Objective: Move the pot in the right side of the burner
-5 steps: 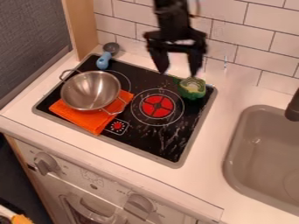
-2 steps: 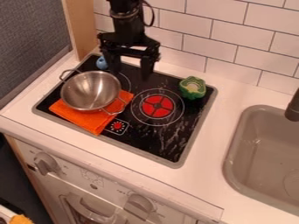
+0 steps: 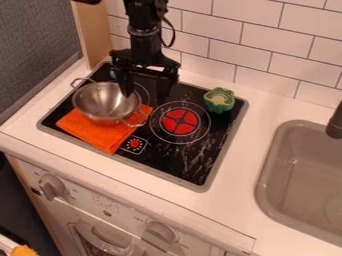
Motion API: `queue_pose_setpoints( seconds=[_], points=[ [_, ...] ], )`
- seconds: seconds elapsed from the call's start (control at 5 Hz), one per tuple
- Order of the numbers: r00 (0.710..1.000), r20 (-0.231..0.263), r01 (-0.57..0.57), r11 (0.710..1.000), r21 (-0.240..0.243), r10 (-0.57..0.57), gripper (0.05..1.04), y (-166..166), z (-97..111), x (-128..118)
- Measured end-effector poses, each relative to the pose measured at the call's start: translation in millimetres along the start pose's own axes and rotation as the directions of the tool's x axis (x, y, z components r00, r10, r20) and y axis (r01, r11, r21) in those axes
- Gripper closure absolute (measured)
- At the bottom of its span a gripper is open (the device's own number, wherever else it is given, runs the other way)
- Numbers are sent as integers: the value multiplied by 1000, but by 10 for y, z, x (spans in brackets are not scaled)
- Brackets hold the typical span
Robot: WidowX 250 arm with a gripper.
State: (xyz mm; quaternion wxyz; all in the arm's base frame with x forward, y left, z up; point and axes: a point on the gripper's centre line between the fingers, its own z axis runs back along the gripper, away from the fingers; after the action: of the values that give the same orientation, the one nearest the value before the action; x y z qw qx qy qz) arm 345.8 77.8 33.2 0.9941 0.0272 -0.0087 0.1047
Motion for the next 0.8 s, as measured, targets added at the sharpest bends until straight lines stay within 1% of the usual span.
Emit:
queue_pose_setpoints(
  seconds=[0.2, 0.4, 0.6, 0.8],
  points=[
    [1000, -27, -13, 1000, 15, 13, 102, 26, -56, -15],
    [1000, -22, -16, 1000, 22, 17, 202, 52, -57, -7],
    [999, -38, -22, 999, 23, 23, 487, 90, -96, -59],
    [998, -56, -12, 1000, 23, 13, 768, 90, -79, -91]
  ],
)
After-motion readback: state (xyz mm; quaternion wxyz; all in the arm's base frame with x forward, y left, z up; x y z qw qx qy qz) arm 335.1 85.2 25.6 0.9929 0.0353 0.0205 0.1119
